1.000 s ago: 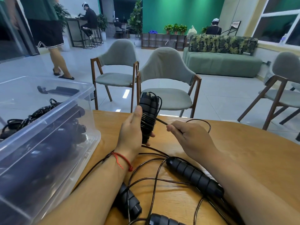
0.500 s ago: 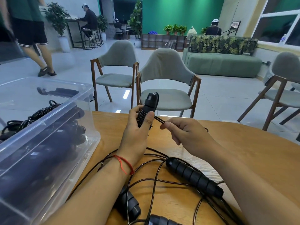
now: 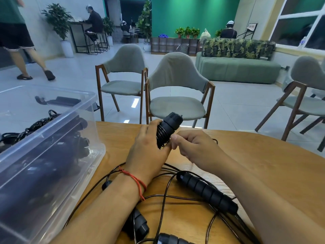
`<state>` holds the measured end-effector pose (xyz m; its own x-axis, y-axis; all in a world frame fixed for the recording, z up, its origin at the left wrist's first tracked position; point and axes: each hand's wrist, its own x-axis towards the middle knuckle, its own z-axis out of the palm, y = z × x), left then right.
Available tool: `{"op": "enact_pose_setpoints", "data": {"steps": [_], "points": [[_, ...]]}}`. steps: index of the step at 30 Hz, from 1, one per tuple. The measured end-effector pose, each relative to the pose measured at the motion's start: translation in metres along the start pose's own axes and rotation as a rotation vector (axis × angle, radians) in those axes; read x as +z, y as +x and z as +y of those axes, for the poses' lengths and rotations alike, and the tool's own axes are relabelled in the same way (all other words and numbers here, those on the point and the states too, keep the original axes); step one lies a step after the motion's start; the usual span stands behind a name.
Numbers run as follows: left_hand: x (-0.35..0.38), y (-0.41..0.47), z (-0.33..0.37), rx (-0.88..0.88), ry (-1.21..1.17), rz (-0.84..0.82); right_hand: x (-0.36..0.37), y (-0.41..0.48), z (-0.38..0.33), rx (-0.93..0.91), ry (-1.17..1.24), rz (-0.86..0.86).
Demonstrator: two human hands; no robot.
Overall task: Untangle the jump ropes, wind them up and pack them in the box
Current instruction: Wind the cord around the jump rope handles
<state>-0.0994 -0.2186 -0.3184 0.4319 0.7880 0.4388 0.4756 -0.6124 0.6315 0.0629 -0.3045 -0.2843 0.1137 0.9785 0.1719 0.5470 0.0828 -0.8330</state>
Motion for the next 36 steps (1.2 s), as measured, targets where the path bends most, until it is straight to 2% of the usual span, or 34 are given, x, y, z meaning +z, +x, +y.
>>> {"op": "enact_pose_setpoints", "data": {"steps": [4,8,10,13,15,21,26,29,32,36], "points": [[-0.001,-0.001,0.002,-0.027,0.199,-0.002,0.002,-0.001,-0.004,0.035,0.008,-0.072],[-0.002,-0.002,-0.001,-0.086,0.278,-0.059,-0.018,-0.004,-0.015,-0.033,-0.207,-0.118],[-0.003,-0.002,-0.003,-0.106,0.342,-0.072,-0.028,-0.005,-0.016,-0.098,-0.385,-0.029],[-0.002,-0.003,0.001,-0.086,0.397,-0.103,-0.04,-0.004,-0.015,-0.209,-0.594,0.196],[-0.003,-0.004,0.004,-0.052,0.397,-0.106,-0.045,-0.003,-0.016,-0.252,-0.685,0.229],[-0.005,-0.007,0.011,0.011,0.426,-0.193,-0.053,-0.002,-0.019,-0.288,-0.943,0.16],[-0.005,-0.007,0.009,0.049,0.349,-0.211,-0.049,-0.001,-0.016,-0.225,-1.119,0.032],[-0.006,-0.008,0.008,0.092,0.286,-0.19,-0.044,0.0,-0.014,-0.201,-1.138,-0.048],[-0.009,-0.008,0.009,0.079,0.145,-0.215,-0.048,0.002,-0.008,-0.234,-1.023,-0.026],[-0.007,-0.008,0.01,0.11,0.106,-0.258,-0.052,0.007,0.005,-0.245,-0.903,-0.043]]}}
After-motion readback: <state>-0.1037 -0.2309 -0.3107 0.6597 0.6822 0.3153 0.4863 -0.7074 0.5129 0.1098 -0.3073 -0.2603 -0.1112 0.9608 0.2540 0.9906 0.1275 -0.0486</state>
